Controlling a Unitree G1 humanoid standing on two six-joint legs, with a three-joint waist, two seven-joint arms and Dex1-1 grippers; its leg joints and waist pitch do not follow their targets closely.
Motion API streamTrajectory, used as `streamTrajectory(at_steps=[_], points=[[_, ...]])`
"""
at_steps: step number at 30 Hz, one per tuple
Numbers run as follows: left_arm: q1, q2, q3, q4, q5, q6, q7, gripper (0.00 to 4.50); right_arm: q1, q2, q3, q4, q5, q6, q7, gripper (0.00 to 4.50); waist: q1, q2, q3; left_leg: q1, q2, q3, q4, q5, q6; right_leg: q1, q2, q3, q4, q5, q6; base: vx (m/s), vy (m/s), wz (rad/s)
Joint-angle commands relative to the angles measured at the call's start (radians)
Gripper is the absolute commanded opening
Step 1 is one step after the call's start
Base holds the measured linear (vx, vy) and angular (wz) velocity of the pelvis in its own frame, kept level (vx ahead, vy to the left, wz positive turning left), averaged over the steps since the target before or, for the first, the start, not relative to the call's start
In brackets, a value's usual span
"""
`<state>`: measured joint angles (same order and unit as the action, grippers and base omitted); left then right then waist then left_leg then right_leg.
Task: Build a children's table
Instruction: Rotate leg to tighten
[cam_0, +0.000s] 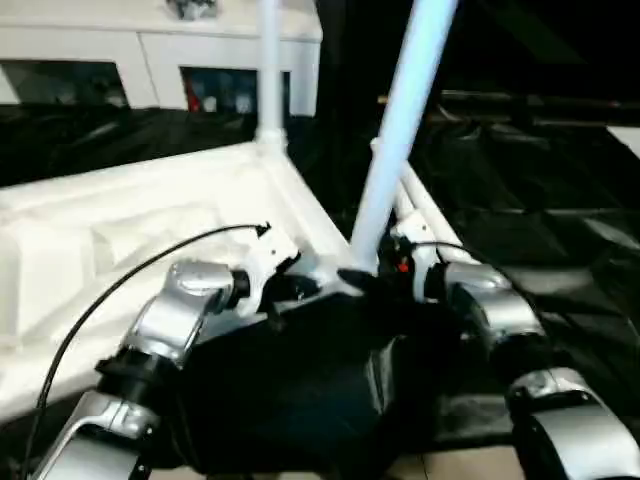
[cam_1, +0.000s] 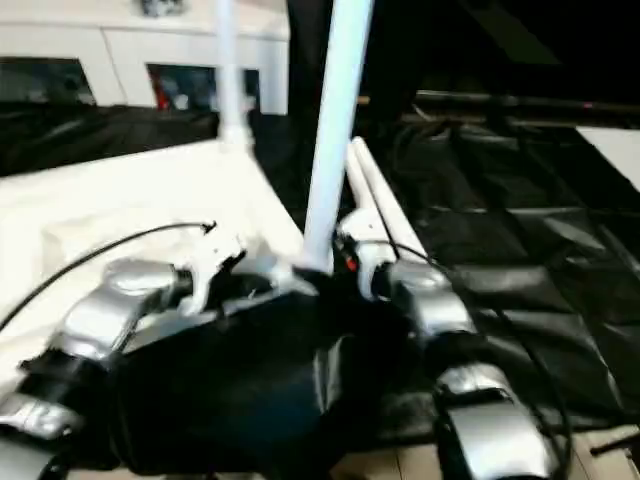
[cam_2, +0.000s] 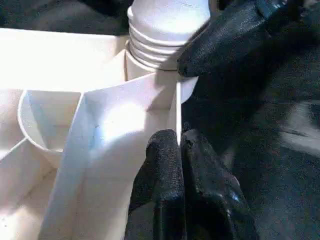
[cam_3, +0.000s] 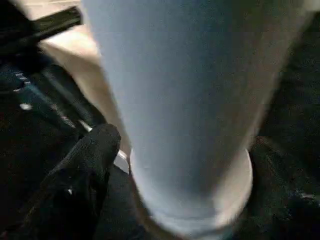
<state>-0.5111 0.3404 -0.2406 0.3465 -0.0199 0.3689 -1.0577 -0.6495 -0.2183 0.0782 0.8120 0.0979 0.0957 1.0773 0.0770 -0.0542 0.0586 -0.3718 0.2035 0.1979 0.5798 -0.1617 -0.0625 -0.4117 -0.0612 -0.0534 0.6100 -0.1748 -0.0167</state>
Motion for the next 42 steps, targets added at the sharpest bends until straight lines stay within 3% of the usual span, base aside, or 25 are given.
streamTrajectory(at_steps=[1, 5, 16, 21, 22, 25, 27, 28, 30, 32, 34, 35, 42], points=[[-0.016, -0.017, -0.012, -0.059, -0.057, -0.041, -0.035, 0.0, 0.027, 0.01, 0.06, -0.047, 0.032, 0.034, 0.116, 3.78, 0.006, 0.003, -0.063, 0.02, 0.037, -0.014, -0.062, -0.234, 0.039, 0.047, -0.076, 0.044, -0.074, -0.244, -0.216, 0.0, 0.0, 0.0], [-0.009, 0.01, -0.018, -0.067, -0.061, -0.044, -0.079, 0.0, 0.049, -0.018, 0.074, -0.097, 0.042, 0.078, 0.182, 3.65, 0.018, 0.002, -0.063, 0.02, 0.037, -0.014, -0.063, -0.238, 0.024, 0.046, -0.077, 0.044, -0.074, -0.269, -0.199, 0.0, 0.0, 0.0], [0.001, 0.018, -0.022, -0.07, -0.057, -0.045, -0.088, 0.0, 0.07, -0.014, 0.097, -0.137, 0.038, 0.122, 0.202, 2.77, 0.019, 0.001, -0.065, 0.02, 0.036, -0.015, -0.062, -0.233, 0.014, 0.045, -0.078, 0.044, -0.075, -0.275, -0.192, 0.0, 0.0, 0.0], [-0.005, 0.005, -0.018, -0.06, -0.051, -0.048, -0.062, 0.0, 0.068, -0.002, 0.09, -0.124, 0.027, 0.113, 0.156, 2.72, 0.019, 0.001, -0.065, 0.02, 0.036, -0.016, -0.063, -0.236, 0.012, 0.045, -0.079, 0.044, -0.075, -0.281, -0.191, 0.0, 0.0, 0.0], [-0.023, -0.028, -0.006, -0.032, -0.035, -0.045, 0.007, 0.0, 0.049, 0.03, 0.071, -0.063, -0.002, 0.098, 0.039, 2.71, 0.015, -0.003, -0.063, 0.02, 0.036, -0.016, -0.063, -0.237, 0.006, 0.041, -0.08, 0.045, -0.075, -0.291, -0.191, 0.0, 0.0, 0.0], [-0.038, -0.06, 0.007, -0.014, -0.03, -0.034, 0.058, 0.0, 0.029, 0.059, 0.051, -0.01, -0.025, 0.076, -0.081, 2.71, 0.01, -0.001, -0.061, 0.024, 0.034, -0.019, -0.064, -0.265, -0.008, 0.039, -0.084, 0.045, -0.084, -0.365, -0.171, 0.0, 0.0, 0.0], [-0.075, -0.132, 0.028, 0.028, -0.015, -0.012, 0.171, 0.0, -0.034, 0.123, -0.011, 0.119, -0.042, 0.07, -0.365, 2.7, 0.002, 0.003, -0.058, 0.027, 0.033, -0.021, -0.066, -0.291, -0.026, 0.035, -0.084, 0.044, -0.088, -0.413, -0.166, 0.0, 0.0, 0.0], [-0.1, -0.18, 0.033, 0.059, 0.001, 0.0, 0.242, 0.0, -0.074, 0.167, -0.049, 0.191, -0.037, 0.081, -0.522, 2.7, -0.009, 0.004, -0.058, 0.03, 0.031, -0.027, -0.068, -0.321, -0.053, 0.034, -0.083, 0.04, -0.093, -0.468, -0.151, 0.0, 0.0, 0.0], [-0.106, -0.193, 0.032, 0.067, 0.006, 0.003, 0.262, 0.0, -0.083, 0.181, -0.057, 0.204, -0.035, 0.08, -0.559, 2.7, -0.014, 0.002, -0.059, 0.029, 0.03, -0.029, -0.067, -0.333, -0.056, 0.034, -0.085, 0.038, -0.096, -0.481, -0.14, 0.0, 0.0, 0.0], [-0.117, -0.218, 0.028, 0.081, 0.016, 0.008, 0.294, 0.0, -0.091, 0.211, -0.051, 0.214, -0.043, 0.06, -0.6, 2.7, -0.014, 0.003, -0.06, 0.03, 0.028, -0.026, -0.063, -0.351, -0.031, 0.03, -0.084, 0.041, -0.102, -0.476, -0.126, 0.0, 0.0, 0.0], [-0.121, -0.228, 0.024, 0.086, 0.02, 0.008, 0.305, 0.0, -0.09, 0.224, -0.041, 0.212, -0.052, 0.047, -0.604, 2.7, -0.014, 0.001, -0.061, 0.023, 0.029, -0.025, -0.066, -0.331, -0.023, 0.034, -0.082, 0.041, -0.099, -0.445, -0.126, 0.0, 0.0, 0.0], [-0.123, -0.235, 0.022, 0.088, 0.022, 0.008, 0.312, 0.0, -0.09, 0.233, -0.034, 0.21, -0.058, 0.038, -0.606, 3.25, -0.013, 0.002, -0.062, 0.025, 0.029, -0.023, -0.065, -0.323, -0.018, 0.033, -0.08, 0.042, -0.097, -0.42, -0.132, 0.0, 0.0, 0.0], [-0.102, -0.218, 0.007, 0.073, 0.031, -0.019, 0.27, 0.0, -0.106, 0.249, -0.032, 0.241, -0.043, -0.01, -0.486, 3.83, -0.013, 0.001, -0.062, 0.02, 0.03, -0.022, -0.065, -0.308, -0.005, 0.038, -0.08, 0.042, -0.089, -0.367, -0.158, 0.0, 0.0, 0.0]])
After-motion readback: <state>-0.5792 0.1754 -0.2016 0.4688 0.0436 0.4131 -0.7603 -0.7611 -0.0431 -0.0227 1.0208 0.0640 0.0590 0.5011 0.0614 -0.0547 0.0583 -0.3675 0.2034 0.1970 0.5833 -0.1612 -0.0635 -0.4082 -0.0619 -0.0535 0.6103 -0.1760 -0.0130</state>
